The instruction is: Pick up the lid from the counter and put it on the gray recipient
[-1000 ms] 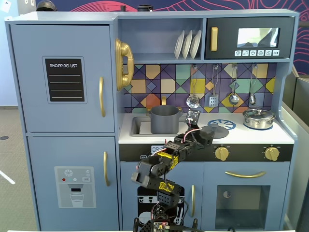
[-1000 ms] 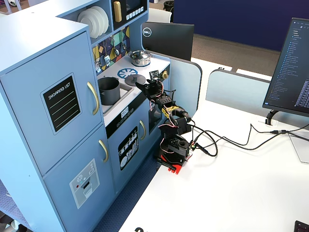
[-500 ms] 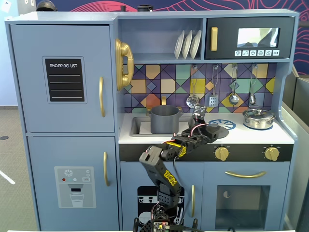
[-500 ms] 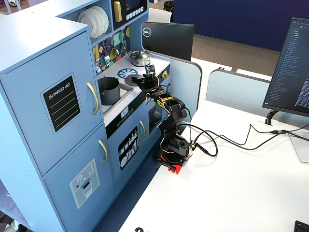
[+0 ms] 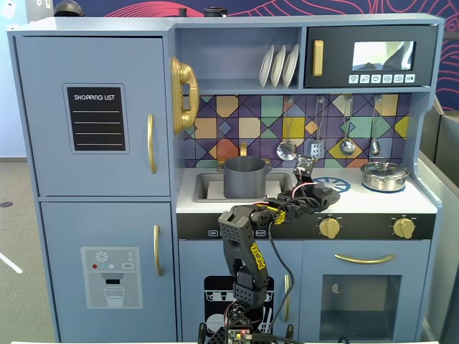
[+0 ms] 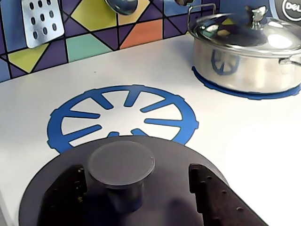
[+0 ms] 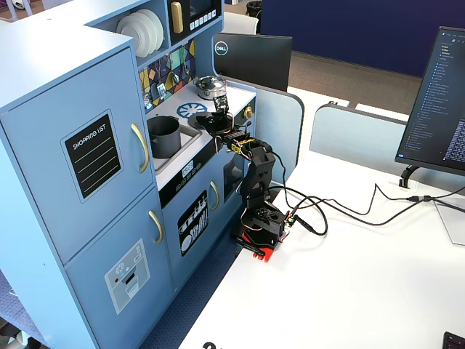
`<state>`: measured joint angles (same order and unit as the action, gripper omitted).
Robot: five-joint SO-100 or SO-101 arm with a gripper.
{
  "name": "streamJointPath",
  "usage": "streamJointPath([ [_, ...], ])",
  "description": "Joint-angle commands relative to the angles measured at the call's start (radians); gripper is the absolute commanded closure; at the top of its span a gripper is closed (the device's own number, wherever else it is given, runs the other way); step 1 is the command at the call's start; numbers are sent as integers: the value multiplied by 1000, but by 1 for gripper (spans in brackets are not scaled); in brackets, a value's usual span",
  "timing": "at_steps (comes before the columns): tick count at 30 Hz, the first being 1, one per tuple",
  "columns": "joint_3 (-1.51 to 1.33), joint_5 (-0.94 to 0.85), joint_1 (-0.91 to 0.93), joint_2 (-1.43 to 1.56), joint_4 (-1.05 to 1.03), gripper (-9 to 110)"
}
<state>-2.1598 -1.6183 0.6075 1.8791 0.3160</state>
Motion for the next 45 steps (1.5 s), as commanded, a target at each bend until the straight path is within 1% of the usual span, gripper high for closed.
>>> streamJointPath([
  [1, 95, -15, -11, -25, 46, 84],
  [9, 172, -17, -29, -118, 48, 90],
  [12, 178, -23, -40, -132, 48, 101],
  [13, 178, -17, -44, -133, 49, 101],
  [25, 146, 15, -46, -46, 103, 102],
  [35, 218, 34, -44, 103, -20, 102],
  [45, 225, 46, -138, 324, -206, 102],
])
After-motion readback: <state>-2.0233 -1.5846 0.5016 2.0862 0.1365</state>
